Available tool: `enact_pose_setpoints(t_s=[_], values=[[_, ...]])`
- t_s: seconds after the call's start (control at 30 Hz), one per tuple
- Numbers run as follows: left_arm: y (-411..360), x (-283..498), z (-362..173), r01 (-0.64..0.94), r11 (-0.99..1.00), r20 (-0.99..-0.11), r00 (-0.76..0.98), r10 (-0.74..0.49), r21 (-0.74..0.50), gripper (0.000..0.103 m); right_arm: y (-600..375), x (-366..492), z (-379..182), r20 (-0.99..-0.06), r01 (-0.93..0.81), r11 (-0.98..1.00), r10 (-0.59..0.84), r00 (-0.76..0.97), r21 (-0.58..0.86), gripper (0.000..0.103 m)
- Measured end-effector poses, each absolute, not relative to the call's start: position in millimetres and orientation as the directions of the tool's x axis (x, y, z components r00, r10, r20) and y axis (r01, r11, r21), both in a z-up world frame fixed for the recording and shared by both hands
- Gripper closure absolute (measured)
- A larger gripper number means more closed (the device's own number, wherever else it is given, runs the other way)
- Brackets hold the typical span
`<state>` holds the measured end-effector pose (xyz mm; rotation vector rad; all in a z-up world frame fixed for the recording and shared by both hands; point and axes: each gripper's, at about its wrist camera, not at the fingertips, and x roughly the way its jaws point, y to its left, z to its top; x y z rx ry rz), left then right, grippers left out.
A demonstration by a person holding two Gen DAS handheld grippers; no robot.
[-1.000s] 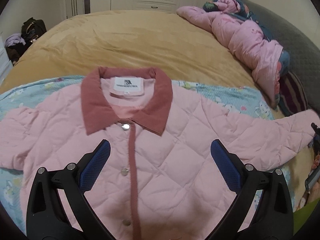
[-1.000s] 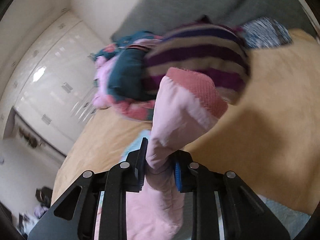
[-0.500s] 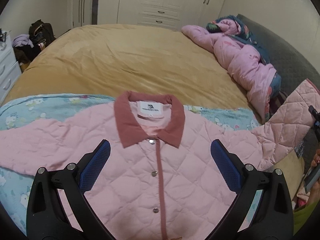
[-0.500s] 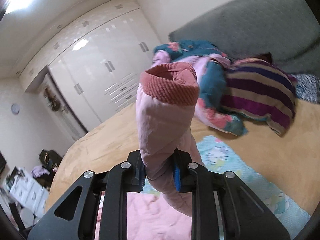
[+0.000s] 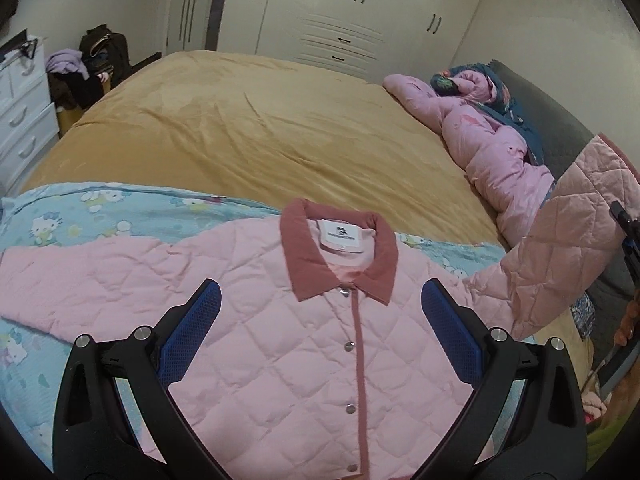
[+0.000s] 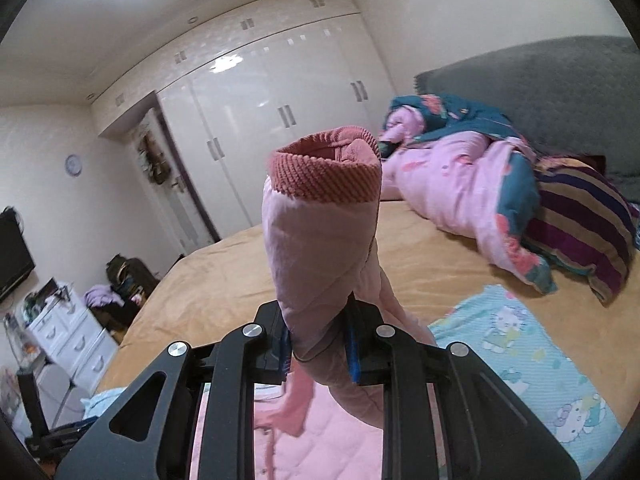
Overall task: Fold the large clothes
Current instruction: 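Lift the sleeve cuff up with the right gripper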
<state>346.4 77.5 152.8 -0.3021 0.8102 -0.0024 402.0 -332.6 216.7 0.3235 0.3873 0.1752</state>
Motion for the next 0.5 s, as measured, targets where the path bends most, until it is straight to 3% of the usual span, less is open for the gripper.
enact_pose_setpoints(t_s=[0.27, 0.5], values=[[123, 336, 154, -0.127, 0.939, -0.697, 0.703, -0.142, -0.320, 0.009, -247, 399, 198, -0.353, -0.219, 0.918, 0.335, 0.873, 0.331, 0.083], [169, 328, 140, -0.171, 0.912, -0.689, 0.709, -0.149, -0.374, 0.009, -161, 400, 147, -0.378, -0.316, 0.898, 0.419, 0.826, 0.306, 0.083]])
